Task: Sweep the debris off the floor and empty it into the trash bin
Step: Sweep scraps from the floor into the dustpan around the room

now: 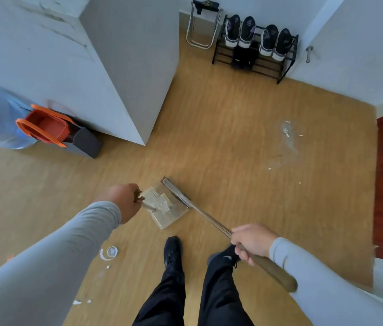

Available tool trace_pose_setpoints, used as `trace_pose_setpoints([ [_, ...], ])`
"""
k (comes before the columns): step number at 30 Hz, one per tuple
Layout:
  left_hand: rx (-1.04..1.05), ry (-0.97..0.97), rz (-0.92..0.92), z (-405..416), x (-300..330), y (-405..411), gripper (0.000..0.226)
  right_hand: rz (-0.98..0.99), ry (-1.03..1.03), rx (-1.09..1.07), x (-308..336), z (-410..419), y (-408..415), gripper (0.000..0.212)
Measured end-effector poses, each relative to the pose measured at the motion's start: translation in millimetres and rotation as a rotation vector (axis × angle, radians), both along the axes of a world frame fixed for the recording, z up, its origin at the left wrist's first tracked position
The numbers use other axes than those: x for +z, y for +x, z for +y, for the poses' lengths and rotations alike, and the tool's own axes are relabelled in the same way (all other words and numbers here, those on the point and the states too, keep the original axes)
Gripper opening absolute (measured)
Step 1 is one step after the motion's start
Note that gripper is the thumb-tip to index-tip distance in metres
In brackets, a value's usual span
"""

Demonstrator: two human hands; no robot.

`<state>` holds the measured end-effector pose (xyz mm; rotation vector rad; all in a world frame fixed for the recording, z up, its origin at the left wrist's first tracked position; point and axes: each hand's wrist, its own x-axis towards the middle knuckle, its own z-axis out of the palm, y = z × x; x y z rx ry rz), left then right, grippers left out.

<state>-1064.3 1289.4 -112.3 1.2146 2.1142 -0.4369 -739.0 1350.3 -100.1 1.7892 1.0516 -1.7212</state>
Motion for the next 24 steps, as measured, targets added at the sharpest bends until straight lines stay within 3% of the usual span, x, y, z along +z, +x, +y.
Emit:
trace_pose_setpoints([
  [4, -0.008, 0.029, -0.014, -0.3, 0.9, -0.5, 0.025, -0.046, 0.120, 0.108, 6.5, -9.0, -0.5, 0.062],
  [10, 0.000, 0.046, -0.012, -6.0, -5.9, -2.2, 0.014, -0.071, 0.030, 0.279, -10.2, -6.4, -38.3, 0.031],
  [15, 0.006, 0.064, -0.037, -18.8, 5.4, 7.0, 0.014, 0.013, -0.063, -0.028, 28.5, -5.1, 5.4, 0.041],
  [18, -0.033, 0.092, -0.064, -3.4, 25.0, 29.2, 0.023, 0.014, 0.022, -0.114, 54.6, -6.9, 41.5, 0.057],
  [24, -0.115, 0.112, -0.076, 53.1, 61.9, 82.4, 0.027, -0.033, 0.224, -0.270, 72.1, 3.1, 117.5, 0.063],
])
